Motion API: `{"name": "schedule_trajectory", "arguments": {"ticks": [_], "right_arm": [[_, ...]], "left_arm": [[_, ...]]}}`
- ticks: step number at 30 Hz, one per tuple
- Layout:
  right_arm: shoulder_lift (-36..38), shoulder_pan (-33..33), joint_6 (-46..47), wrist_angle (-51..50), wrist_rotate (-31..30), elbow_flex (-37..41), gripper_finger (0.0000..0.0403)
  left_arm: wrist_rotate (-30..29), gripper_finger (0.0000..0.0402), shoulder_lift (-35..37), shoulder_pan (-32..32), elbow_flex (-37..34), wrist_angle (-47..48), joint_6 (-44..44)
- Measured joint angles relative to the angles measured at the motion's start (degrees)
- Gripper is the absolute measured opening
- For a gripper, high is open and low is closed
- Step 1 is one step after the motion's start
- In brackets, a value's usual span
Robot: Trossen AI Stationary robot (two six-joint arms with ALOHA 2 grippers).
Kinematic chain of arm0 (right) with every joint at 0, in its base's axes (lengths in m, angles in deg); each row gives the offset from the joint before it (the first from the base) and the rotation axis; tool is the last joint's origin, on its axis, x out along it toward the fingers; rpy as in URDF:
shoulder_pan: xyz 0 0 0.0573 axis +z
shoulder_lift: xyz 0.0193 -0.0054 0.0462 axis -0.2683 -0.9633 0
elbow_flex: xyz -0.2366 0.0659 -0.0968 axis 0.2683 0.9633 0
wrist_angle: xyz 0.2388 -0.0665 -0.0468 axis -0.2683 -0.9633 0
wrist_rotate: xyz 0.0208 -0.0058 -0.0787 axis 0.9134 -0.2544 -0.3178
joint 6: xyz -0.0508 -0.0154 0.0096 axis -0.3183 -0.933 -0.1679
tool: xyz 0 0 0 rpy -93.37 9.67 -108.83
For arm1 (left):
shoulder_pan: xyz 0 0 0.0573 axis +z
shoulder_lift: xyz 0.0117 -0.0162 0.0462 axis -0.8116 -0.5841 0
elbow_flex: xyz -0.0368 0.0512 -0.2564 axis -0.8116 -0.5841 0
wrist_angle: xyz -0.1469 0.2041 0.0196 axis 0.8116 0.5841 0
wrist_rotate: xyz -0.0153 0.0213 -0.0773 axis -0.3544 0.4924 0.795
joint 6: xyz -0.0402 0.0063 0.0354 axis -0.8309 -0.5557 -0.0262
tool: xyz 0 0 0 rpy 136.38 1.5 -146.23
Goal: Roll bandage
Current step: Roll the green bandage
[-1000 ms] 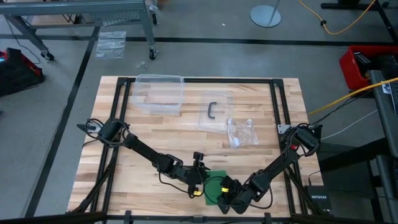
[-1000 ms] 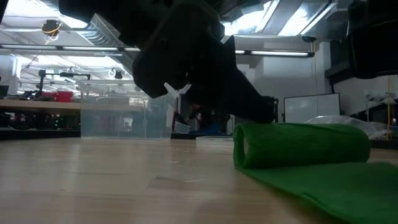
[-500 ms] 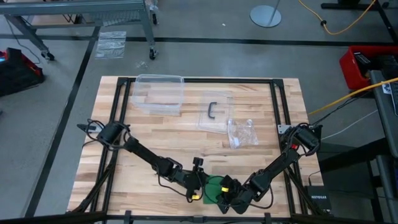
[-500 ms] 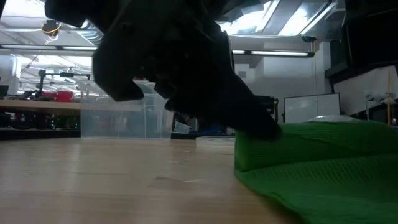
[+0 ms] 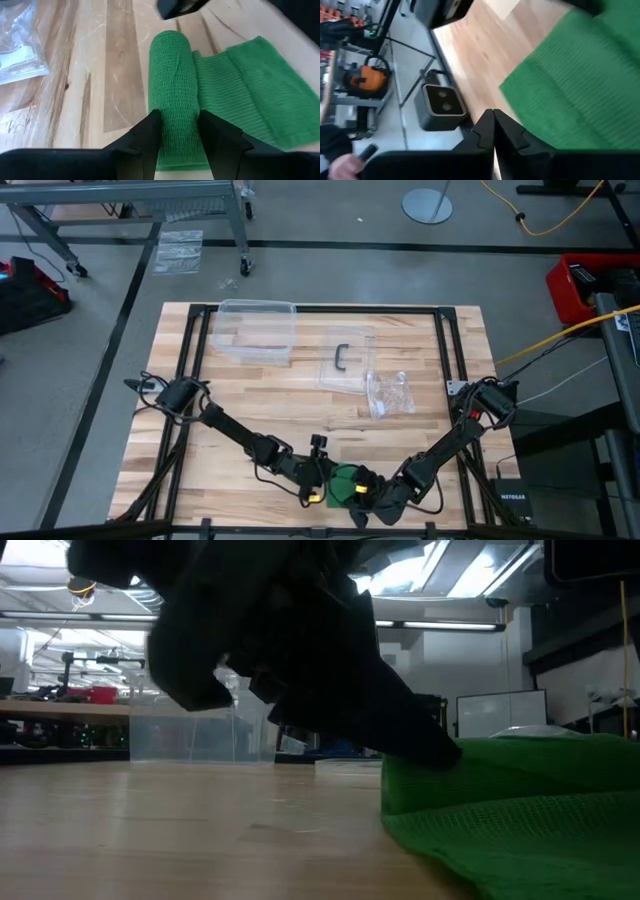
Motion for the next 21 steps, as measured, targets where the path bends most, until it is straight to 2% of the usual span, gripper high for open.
{"name": "schedule_trajectory", "arguments": {"ticks": [12,21], "right_arm": [[0.15,-0.06,-0.03,-5.95,-6.27,0.00,0.0005],[0.18,-0.83,-0.09,-7.60,-6.85,0.00,0.0005]], "left_arm": [[2.65,0.0129,-0.52,-3.61,-0.47,1.43,-2.13],[1.40,0.0129,-0.46,-4.05,-0.33,1.07,-2.82]]}}
